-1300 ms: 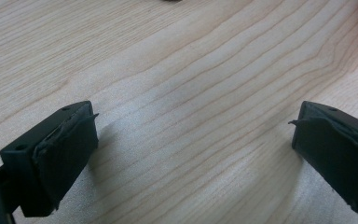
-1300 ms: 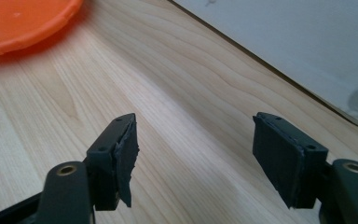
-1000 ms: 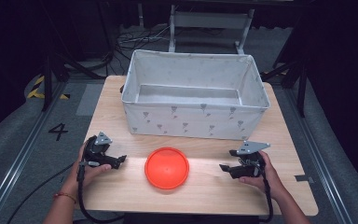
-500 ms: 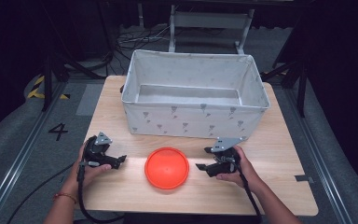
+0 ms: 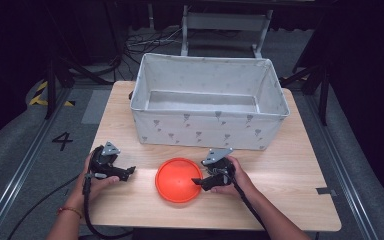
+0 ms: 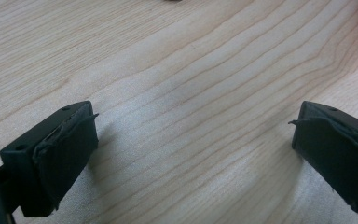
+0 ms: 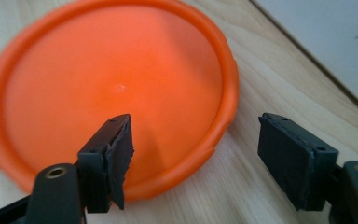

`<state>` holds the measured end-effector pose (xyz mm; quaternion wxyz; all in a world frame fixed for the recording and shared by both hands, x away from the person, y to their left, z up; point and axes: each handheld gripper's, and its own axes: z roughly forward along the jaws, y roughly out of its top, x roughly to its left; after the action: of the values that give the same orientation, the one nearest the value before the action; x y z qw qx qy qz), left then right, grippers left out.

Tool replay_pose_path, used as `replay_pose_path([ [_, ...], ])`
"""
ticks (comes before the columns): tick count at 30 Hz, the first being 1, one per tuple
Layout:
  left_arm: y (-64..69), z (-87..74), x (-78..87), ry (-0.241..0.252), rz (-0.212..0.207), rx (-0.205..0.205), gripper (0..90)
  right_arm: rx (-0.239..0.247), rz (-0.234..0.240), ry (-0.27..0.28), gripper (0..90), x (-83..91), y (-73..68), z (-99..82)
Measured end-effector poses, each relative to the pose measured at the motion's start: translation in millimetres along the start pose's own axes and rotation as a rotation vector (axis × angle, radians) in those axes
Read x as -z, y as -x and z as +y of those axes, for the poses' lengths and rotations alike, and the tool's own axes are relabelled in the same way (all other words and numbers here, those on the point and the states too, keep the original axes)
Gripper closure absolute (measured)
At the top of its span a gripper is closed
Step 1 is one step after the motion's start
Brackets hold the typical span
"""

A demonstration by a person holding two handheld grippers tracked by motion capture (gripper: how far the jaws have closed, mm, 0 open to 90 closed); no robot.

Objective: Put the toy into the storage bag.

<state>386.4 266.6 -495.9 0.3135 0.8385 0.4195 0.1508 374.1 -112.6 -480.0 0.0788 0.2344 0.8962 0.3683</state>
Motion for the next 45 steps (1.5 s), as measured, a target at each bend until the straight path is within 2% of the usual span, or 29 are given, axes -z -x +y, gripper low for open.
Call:
replay_pose_path([
  [4, 0.0, 0.0, 0.0, 0.000, 0.000, 0.000, 0.5, -0.017, 0.001, -0.027, 22.6, -12.4, 0.0, 0.0],
  [6, 0.0, 0.0, 0.0, 0.000, 0.000, -0.001, 0.5, -0.037, 0.021, -0.019, 21.4, -14.7, 0.8, 0.3],
  [8, 0.0, 0.0, 0.0, 0.000, 0.000, 0.000, 0.5, -0.028, 0.017, -0.020, 21.5, -15.6, 0.4, 0.8],
  [11, 0.1, -0.1, -0.1, 0.001, -0.001, 0.002, 0.5, -0.008, 0.032, -0.019, 30.0, -14.8, -2.3, 2.0],
  [13, 0.1, 0.0, -0.1, 0.001, 0.000, 0.001, 0.5, -0.018, 0.033, -0.017, 38.0, -13.9, -2.9, 2.6],
  [16, 0.0, 0.0, 0.0, 0.000, 0.000, 0.000, 0.5, -0.073, 0.021, 0.010, 54.4, -10.4, 1.2, 1.9],
  [18, 0.1, 0.0, -0.1, 0.001, -0.001, 0.001, 0.5, -0.108, 0.030, 0.025, 60.2, -7.4, 5.1, 0.7],
  [19, 0.2, 0.0, -0.1, 0.001, -0.001, 0.003, 0.5, -0.129, 0.034, 0.029, 62.6, -6.0, 6.1, 0.3],
  [21, 0.3, 0.0, -0.1, 0.000, -0.003, 0.004, 0.5, -0.136, 0.034, 0.038, 67.0, -3.1, 6.2, 1.1],
  [26, 0.3, 0.0, -0.1, 0.000, -0.003, 0.005, 0.5, -0.136, 0.032, 0.070, 74.1, 6.5, 5.1, 4.6],
  [28, 0.3, 0.0, -0.1, 0.000, -0.003, 0.005, 0.5, -0.125, 0.040, 0.088, 76.6, 12.0, 4.9, 5.3],
  [30, 0.3, 0.0, -0.1, 0.000, -0.003, 0.004, 0.5, -0.137, 0.058, 0.101, 79.2, 18.4, 5.0, 6.0],
  [32, 0.2, 0.0, -0.2, 0.000, -0.005, 0.004, 0.5, -0.130, 0.082, 0.118, 81.1, 26.4, 6.1, 6.9],
  [35, 0.1, 0.1, -0.1, 0.001, -0.001, 0.002, 0.5, -0.107, 0.082, 0.137, 82.6, 36.1, 6.1, 8.7],
  [40, 0.2, 0.0, -0.1, 0.001, -0.001, 0.002, 0.5, -0.033, 0.042, 0.136, 82.7, 55.1, 4.1, 10.4],
  [42, 0.2, 0.0, -0.1, 0.001, -0.001, 0.003, 0.5, -0.012, 0.022, 0.131, 82.6, 63.3, 4.7, 9.7],
  [45, 0.2, 0.0, -0.1, 0.001, -0.001, 0.003, 0.5, -0.002, 0.016, 0.131, 82.7, 73.5, 7.3, 7.5],
])
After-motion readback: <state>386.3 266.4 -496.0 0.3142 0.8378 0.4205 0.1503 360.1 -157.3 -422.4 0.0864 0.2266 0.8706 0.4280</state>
